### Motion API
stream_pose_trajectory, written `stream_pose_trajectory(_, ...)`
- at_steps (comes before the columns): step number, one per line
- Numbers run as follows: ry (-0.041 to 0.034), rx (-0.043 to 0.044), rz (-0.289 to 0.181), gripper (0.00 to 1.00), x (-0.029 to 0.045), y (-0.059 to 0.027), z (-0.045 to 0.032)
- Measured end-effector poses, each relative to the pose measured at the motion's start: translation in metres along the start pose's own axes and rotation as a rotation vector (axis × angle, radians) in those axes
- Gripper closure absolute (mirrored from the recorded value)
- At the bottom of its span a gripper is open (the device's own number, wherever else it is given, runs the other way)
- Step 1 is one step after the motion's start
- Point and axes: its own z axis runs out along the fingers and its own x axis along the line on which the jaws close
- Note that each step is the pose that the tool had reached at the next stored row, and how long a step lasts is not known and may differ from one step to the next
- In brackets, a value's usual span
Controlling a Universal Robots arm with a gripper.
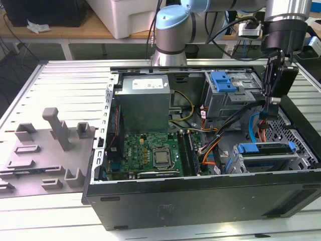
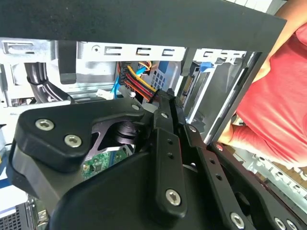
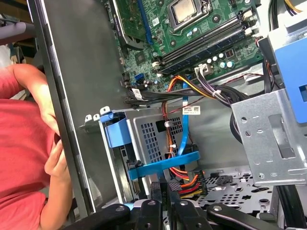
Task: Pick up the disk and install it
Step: 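Insert the first disk wire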
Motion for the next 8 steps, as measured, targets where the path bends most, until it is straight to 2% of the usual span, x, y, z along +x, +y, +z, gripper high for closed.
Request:
stream_pose_trajectory(3,-0.0048,0.0006,0.000,0.84,0.0032,-0.0001,-0.0025)
stream_pose_trajectory(6,-0.0187,-0.0001,0.000,0.84,0.0084,-0.0002,-0.0065)
stream_pose_trajectory(8,-0.0236,-0.0003,-0.001,0.84,0.0124,-0.0001,-0.0105)
